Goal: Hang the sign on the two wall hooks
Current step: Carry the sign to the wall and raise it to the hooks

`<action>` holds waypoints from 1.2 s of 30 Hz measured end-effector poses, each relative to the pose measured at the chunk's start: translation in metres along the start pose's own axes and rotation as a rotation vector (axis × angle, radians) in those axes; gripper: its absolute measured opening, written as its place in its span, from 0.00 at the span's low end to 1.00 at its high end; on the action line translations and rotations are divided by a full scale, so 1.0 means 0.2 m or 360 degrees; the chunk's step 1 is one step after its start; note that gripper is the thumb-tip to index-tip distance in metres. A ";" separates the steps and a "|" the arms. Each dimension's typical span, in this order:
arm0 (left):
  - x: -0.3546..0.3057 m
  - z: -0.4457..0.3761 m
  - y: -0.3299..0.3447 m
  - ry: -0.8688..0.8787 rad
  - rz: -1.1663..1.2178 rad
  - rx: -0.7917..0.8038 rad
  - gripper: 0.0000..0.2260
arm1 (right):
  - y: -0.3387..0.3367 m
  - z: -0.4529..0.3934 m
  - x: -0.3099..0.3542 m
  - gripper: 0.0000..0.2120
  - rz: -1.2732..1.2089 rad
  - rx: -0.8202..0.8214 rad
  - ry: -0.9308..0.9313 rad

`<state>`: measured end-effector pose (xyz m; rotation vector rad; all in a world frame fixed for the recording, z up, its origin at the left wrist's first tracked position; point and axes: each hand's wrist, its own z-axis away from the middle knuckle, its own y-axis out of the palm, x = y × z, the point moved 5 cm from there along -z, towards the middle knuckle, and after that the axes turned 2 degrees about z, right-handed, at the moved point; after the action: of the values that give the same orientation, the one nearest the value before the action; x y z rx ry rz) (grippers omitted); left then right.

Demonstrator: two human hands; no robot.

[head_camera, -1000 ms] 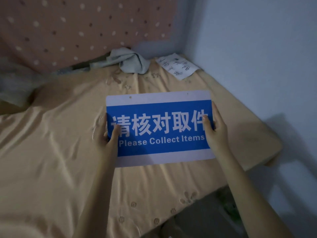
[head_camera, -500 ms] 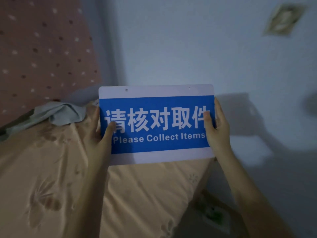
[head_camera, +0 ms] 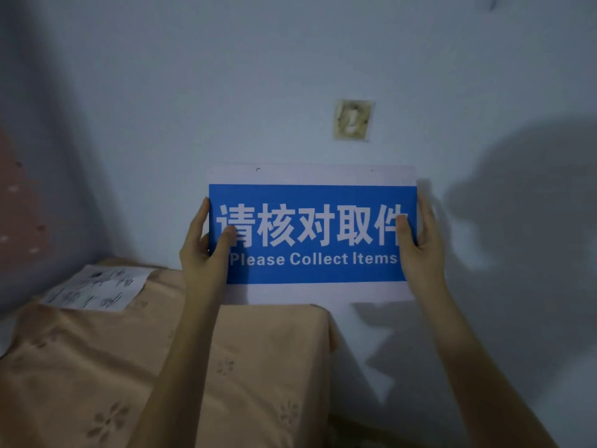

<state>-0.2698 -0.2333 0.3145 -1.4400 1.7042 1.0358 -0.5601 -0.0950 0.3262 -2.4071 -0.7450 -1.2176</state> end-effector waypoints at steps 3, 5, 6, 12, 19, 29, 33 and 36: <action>-0.03 -0.08 0.23 0.0075 0.0048 0.0095 0.24 | -0.17 -0.13 0.00 0.21 0.0013 -0.0154 0.0017; -0.06 -0.13 0.40 0.0122 0.0086 0.0173 0.24 | -0.29 -0.22 -0.01 0.22 0.0010 -0.0235 0.0028; -0.08 -0.15 0.48 0.0145 0.0108 0.0205 0.24 | -0.34 -0.27 -0.01 0.23 0.0008 -0.0266 0.0022; -0.13 -0.25 0.91 0.0160 0.0282 0.0319 0.24 | -0.59 -0.52 -0.04 0.25 0.0076 -0.0399 -0.0067; -0.21 -0.33 1.30 0.0235 0.0385 0.0388 0.24 | -0.84 -0.76 -0.02 0.25 0.0225 -0.0508 -0.0217; -0.39 -0.46 1.74 0.0381 0.0502 0.0418 0.24 | -1.12 -1.10 0.09 0.24 0.0321 -0.0616 -0.0424; -0.46 -0.51 1.83 0.0422 0.0525 0.0428 0.24 | -1.17 -1.19 0.15 0.24 0.0338 -0.0621 -0.0496; -0.49 -0.56 1.89 0.0414 0.0562 0.0451 0.24 | -1.19 -1.25 0.16 0.24 0.0302 -0.0623 -0.0498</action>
<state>-0.6256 -0.2602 0.5084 -1.1542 2.2518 0.7614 -0.8443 -0.0238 0.5110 -2.9561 -0.3675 -0.9966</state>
